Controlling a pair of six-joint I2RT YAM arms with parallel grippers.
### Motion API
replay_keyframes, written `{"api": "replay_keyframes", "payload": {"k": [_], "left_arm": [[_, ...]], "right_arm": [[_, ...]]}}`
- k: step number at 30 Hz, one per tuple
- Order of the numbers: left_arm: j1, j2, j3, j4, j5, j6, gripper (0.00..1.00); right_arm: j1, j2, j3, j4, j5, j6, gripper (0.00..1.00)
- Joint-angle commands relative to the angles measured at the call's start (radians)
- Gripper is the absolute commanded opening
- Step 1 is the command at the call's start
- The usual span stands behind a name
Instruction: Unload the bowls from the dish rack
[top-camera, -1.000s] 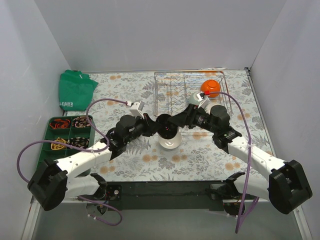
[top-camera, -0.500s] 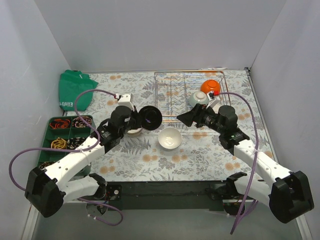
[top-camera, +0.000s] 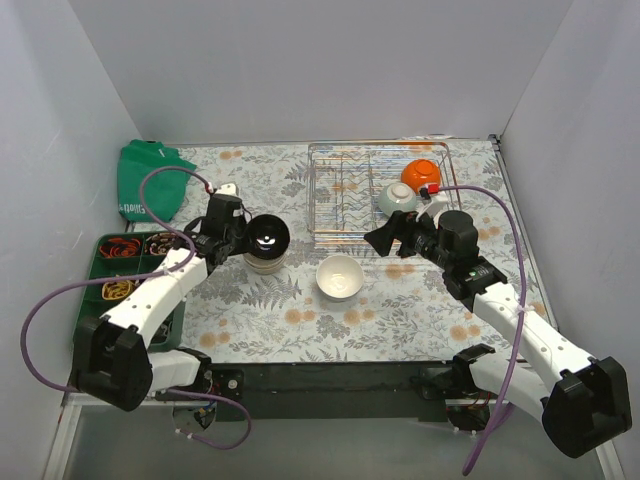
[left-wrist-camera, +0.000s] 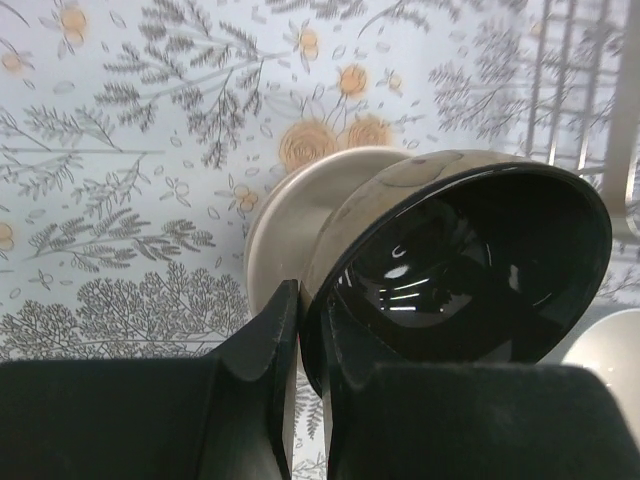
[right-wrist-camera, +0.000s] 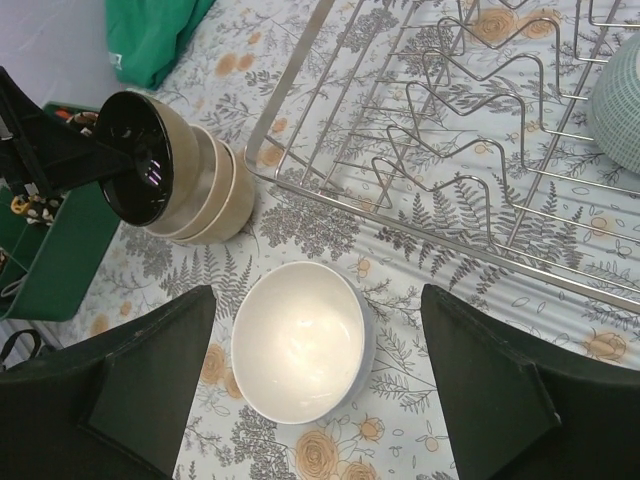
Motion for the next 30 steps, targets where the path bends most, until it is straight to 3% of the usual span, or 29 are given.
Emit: {"api": "replay_keyframes", "payload": {"k": [1,13,16,20,28,30], "left_arm": [[0.041,0.031,0.034,-0.004,0.091,-0.010,0.00],[0.055,0.086,0.027,0.013,0.058,-0.007,0.00],[0.053,0.100,0.030,0.005,0.058,-0.006,0.06],[0.053,0.099,0.037,-0.010,0.055,-0.004,0.17],[0.053,0.085,0.047,-0.029,0.062,-0.012,0.54],[0.053,0.080,0.050,-0.035,0.064,-0.013,0.56]], "right_arm": [[-0.005,-0.011,0.047,-0.009,0.026,-0.038,0.92],[-0.005,0.001,0.047,-0.009,0.026,-0.043,0.91],[-0.005,0.002,0.048,-0.014,0.029,-0.041,0.91],[-0.005,0.000,0.053,-0.023,0.040,-0.047,0.91],[-0.005,0.006,0.065,-0.029,0.034,-0.052,0.91],[-0.005,0.006,0.067,-0.029,0.037,-0.052,0.91]]}}
